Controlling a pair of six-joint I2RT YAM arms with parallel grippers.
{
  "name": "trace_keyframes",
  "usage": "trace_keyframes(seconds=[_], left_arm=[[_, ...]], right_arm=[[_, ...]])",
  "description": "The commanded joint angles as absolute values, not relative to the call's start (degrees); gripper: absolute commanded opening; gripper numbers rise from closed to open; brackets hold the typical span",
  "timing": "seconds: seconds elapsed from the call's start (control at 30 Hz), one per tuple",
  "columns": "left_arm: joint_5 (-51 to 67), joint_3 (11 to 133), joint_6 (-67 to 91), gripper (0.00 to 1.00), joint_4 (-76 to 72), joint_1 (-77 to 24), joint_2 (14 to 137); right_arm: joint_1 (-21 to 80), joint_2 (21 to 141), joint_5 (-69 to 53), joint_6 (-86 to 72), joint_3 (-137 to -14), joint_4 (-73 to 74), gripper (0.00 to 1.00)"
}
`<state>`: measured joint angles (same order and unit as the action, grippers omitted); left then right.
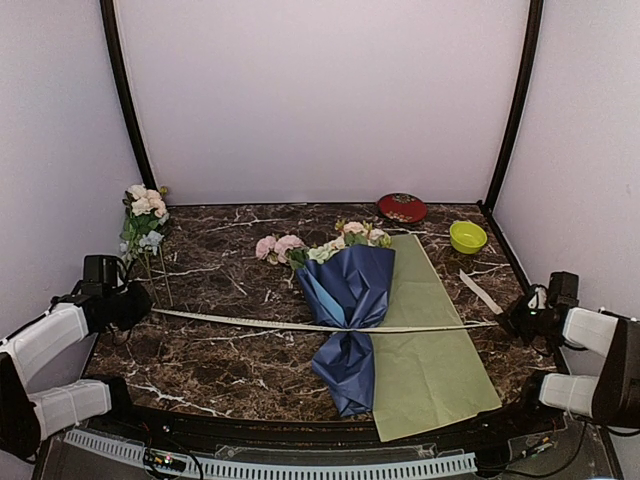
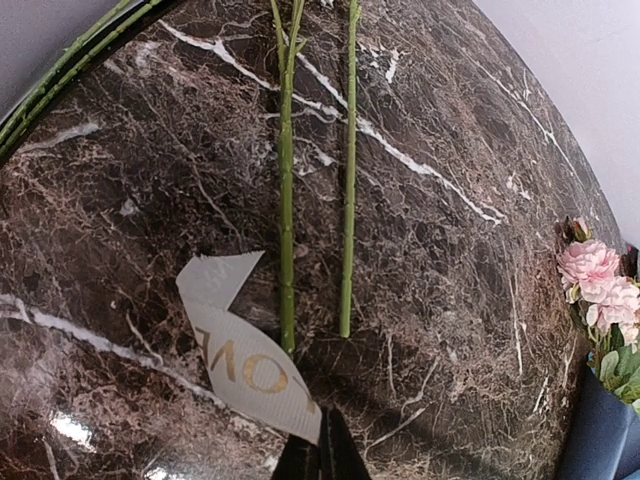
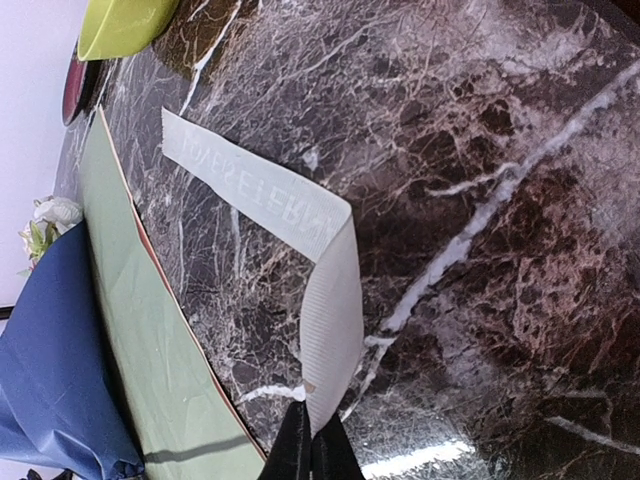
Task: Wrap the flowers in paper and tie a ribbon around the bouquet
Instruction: Tie the ribbon around the folded bouquet.
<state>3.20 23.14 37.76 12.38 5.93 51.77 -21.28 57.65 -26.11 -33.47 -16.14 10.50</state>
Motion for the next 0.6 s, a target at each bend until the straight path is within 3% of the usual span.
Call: trace_keyframes(seconds=[0.0,0.13,0.27,0.43,0.57], left_arm=[[-6.31,24.82,36.75,0.0,11.34,8.82,49.42],[0.39,25.44,35.66,0.0,6.59,4.82,46.44],[-4.75,30.15,36.36,0.0,6.13,-7.88,46.76],[-4.81,37.26,36.01,0.0,3.0,-18.14,49.97],[-7.57,42.4,34.47,0.0,2.62,-25.34,53.61]], right_arm=[[-24.22,58.35,-20.11,-31.15,-16.68,3.66,0.0],[-18.88,58.1,-22.96,-29.02,-20.66,8.45,0.0],[-6.42,54.48,-14.51,-29.76,-24.94,14.7,0.0],[0.55,53.15,-11.49,-32.38,-28.08,21.35,0.19],[6.55,54.2,-9.1,-33.84,-30.15,23.92,0.12]])
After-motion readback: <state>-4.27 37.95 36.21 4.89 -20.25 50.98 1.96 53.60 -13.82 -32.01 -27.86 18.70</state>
